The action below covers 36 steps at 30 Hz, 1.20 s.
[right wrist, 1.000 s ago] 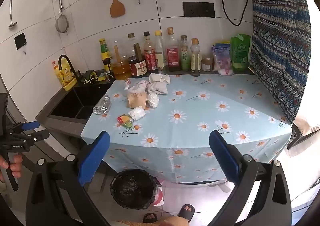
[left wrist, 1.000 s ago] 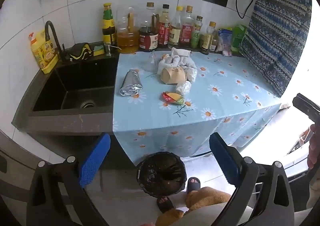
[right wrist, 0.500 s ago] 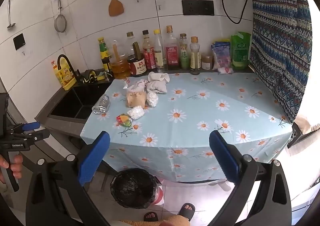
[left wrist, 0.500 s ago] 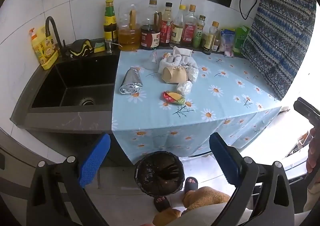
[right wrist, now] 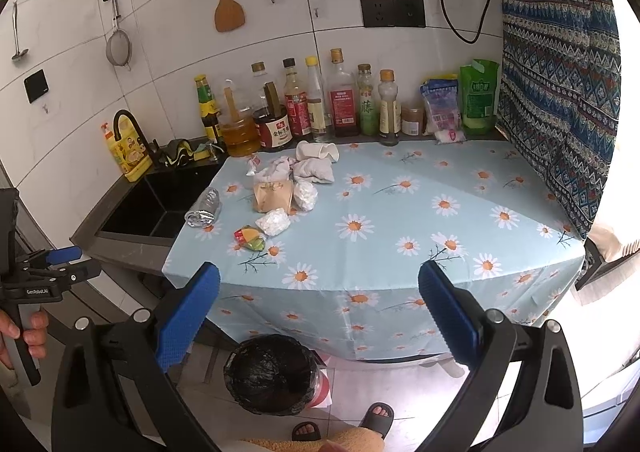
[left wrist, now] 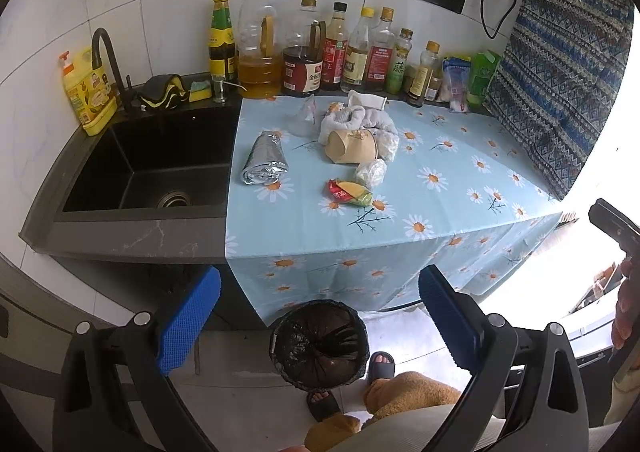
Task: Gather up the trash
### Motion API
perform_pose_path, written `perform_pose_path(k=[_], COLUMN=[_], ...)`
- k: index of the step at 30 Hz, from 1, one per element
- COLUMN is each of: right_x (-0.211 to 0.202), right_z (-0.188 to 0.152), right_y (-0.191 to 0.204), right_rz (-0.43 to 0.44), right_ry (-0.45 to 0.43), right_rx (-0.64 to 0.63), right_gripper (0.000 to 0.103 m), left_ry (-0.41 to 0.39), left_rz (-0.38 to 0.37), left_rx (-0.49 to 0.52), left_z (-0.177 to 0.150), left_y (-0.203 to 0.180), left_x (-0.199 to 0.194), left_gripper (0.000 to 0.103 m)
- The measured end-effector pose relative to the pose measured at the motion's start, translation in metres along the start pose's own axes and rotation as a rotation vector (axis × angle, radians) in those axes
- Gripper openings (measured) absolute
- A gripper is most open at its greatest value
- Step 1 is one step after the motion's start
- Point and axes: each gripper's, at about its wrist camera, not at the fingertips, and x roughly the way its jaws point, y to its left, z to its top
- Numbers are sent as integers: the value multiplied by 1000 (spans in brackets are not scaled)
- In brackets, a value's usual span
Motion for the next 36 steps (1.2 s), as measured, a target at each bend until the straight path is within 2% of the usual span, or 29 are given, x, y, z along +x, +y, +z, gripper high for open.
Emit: perform_pose_path(k=[36], right_x=[5], right_z=[-3], right_y=[21], right_rz=[-10], right_ry=[21], right_rx=[6], right_gripper=[98], left_ry=[17], left_rz=[-27], left_rx=[22], left_z=[9], left_y=[15], left_x=[1], left_gripper=[96])
